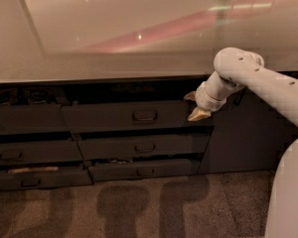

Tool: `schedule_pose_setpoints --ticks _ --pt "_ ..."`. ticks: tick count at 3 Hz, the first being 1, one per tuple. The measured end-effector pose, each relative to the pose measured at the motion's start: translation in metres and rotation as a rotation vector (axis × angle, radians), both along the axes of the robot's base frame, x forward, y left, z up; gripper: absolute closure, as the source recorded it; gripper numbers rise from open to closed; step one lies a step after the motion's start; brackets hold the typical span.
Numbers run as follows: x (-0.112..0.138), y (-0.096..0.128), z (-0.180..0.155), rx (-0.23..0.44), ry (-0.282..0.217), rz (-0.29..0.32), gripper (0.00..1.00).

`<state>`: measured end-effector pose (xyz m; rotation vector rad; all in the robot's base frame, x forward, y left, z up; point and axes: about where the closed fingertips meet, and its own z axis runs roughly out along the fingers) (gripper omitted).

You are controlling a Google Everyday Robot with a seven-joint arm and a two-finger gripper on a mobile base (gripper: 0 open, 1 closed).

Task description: Open top drawer

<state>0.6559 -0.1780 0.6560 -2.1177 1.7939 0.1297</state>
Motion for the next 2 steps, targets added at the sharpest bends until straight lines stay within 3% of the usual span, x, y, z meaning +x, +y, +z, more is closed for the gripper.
schedule_pose_setpoints --ticks 1,2 --pt "0.0 0.0 -0.0001 0.0 0.0 0.0 0.96" --pt "0.0 0.0001 0.0048 0.0 0.0 0.0 1.0"
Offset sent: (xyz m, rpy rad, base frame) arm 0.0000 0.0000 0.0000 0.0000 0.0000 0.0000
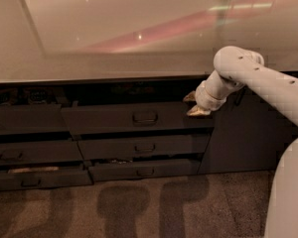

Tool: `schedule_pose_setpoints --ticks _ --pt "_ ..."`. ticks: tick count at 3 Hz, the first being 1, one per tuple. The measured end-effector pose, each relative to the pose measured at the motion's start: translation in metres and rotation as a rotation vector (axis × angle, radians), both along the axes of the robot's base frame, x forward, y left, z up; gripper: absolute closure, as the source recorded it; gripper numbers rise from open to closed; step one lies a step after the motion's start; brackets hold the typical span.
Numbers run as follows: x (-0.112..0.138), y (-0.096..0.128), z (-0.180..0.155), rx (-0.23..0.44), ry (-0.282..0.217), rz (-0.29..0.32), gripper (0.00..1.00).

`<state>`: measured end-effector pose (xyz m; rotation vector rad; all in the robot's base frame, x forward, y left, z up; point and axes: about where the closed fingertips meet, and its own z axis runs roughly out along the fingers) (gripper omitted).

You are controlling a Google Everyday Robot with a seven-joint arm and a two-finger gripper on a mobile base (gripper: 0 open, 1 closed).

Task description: Open top drawer

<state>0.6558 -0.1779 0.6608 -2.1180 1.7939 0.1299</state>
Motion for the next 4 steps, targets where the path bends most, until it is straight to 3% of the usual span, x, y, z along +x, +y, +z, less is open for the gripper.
schedule_pose_setpoints --ticks 2,3,4 --pt "0.0 0.0 0.016 0.0 -0.001 0.0 1.0" --pt "-0.006 -0.003 0.021 -0.009 -0.032 0.003 1.0" --pt "-0.007 -0.002 0.022 -0.009 -0.032 0.003 1.0"
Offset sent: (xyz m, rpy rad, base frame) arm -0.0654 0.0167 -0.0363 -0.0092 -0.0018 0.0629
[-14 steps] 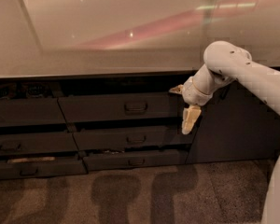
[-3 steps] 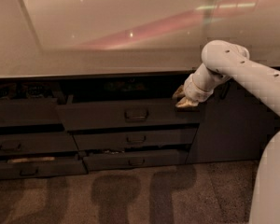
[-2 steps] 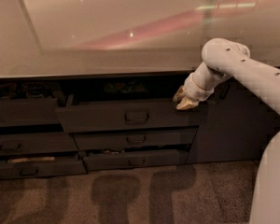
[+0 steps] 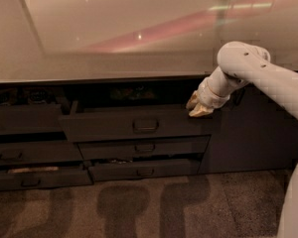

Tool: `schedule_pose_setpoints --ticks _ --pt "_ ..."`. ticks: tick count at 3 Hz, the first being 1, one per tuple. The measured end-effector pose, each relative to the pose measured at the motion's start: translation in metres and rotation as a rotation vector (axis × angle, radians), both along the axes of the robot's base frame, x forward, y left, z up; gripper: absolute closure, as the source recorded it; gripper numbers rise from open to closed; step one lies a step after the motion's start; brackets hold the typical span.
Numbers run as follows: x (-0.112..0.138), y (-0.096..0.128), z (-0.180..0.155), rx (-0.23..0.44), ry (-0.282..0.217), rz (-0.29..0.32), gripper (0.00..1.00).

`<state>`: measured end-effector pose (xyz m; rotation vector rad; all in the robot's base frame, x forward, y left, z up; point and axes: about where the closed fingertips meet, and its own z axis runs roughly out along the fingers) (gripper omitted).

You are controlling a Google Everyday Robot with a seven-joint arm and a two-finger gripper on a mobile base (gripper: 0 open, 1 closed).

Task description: Open top drawer

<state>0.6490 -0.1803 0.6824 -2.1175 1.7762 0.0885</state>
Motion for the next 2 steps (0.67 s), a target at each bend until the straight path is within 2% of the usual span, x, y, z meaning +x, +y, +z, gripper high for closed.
schedule_pose_setpoints --ticks 1,2 --pt "-0.006 0.002 -0.003 -0.004 0.0 0.005 1.0" --pt "-0.021 -0.001 0.01 -0.027 -0.092 0.009 1.0"
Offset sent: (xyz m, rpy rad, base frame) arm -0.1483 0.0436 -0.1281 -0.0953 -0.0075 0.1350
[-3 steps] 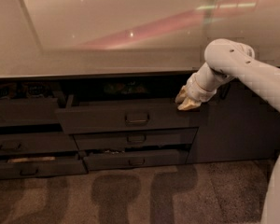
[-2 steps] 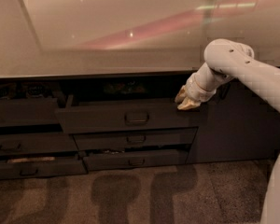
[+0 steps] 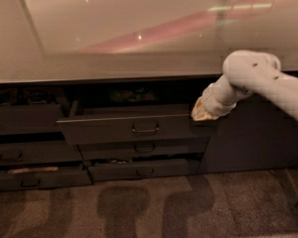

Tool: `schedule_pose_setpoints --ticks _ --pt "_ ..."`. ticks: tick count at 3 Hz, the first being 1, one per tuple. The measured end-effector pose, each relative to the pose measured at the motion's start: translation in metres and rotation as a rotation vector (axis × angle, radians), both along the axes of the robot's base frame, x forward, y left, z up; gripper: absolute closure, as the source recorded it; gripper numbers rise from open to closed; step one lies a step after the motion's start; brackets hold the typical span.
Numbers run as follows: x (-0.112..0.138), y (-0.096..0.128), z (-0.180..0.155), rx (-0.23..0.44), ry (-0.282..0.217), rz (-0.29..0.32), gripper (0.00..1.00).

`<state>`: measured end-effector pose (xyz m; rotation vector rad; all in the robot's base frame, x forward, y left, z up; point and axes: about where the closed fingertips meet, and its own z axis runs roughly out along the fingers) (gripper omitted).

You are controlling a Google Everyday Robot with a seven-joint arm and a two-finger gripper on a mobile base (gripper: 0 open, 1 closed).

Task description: Open top drawer

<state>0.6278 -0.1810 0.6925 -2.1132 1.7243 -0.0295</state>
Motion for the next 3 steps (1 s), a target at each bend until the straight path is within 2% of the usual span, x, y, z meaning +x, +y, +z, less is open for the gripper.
schedule_pose_setpoints --ticks 1,2,3 --pt "-0.032 0.018 -0.028 -0.017 -0.05 0.03 1.0" --pt "-0.077 0.031 -0.078 -0.047 -0.014 0.065 1.0" --pt "-0.097 0.031 -0.096 -0.058 0.027 0.082 1.0"
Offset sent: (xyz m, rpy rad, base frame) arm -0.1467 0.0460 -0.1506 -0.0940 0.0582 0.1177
